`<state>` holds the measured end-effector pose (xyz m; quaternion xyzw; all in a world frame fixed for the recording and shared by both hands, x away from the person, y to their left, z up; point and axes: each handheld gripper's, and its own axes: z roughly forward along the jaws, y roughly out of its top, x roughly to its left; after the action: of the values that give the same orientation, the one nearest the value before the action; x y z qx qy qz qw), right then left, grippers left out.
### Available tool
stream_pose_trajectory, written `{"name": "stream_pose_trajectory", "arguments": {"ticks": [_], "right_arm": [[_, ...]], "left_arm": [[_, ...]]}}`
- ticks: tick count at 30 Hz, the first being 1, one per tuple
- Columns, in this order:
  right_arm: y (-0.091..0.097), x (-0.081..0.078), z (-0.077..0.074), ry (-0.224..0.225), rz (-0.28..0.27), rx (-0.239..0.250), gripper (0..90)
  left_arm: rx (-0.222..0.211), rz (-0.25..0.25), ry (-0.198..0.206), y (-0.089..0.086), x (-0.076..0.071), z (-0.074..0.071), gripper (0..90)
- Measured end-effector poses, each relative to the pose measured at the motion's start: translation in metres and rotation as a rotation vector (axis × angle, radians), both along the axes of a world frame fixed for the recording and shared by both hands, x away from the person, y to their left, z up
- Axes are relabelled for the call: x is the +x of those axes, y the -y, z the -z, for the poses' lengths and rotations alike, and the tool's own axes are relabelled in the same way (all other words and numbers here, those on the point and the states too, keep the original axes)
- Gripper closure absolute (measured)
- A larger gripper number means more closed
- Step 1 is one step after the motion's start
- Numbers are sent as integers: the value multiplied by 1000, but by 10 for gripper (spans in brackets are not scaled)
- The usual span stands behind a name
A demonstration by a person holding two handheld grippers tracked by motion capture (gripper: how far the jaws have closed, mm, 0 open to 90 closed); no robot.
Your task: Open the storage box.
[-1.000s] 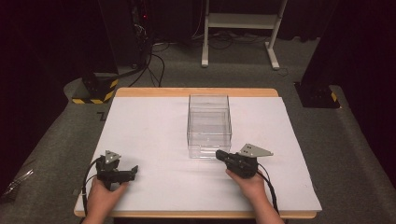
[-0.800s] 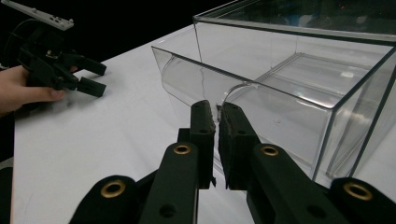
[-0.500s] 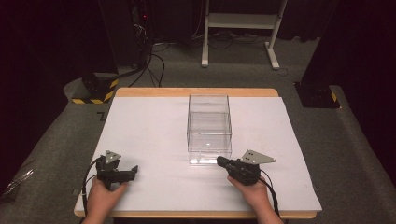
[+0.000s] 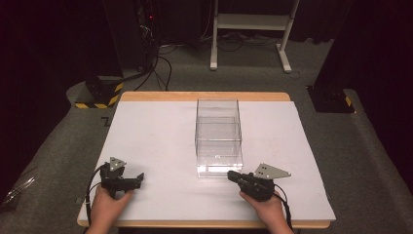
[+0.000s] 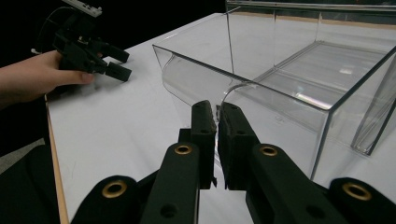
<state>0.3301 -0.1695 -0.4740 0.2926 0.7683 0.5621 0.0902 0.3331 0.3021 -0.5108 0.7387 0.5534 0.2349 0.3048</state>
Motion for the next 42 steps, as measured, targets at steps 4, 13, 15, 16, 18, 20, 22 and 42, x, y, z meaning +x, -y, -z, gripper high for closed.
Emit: {"name": "stream_pose_trajectory", "arguments": {"ticks": [4,13,15,16,18,20,22,42], "right_arm": [[1,-3,1,-4,-6,-1,850],[3,-11,2,-11,-21,-4,852],[4,-13,2,-15,-19,1,853],[5,-14,2,-16,-20,5,854],[6,-15,2,-17,-22,8,856],[8,-19,2,-20,-25,10,864],[8,-19,2,-19,-27,12,869],[-2,-10,4,-43,-93,13,789]], "left_arm": [[1,-1,1,0,0,0,5],[1,-1,1,0,0,0,5],[1,-1,1,0,0,0,5],[1,-1,1,0,0,0,6],[1,-1,1,0,0,0,5],[0,-1,1,0,0,0,5],[1,-1,1,0,0,0,5],[0,-1,1,0,0,0,5]]}}
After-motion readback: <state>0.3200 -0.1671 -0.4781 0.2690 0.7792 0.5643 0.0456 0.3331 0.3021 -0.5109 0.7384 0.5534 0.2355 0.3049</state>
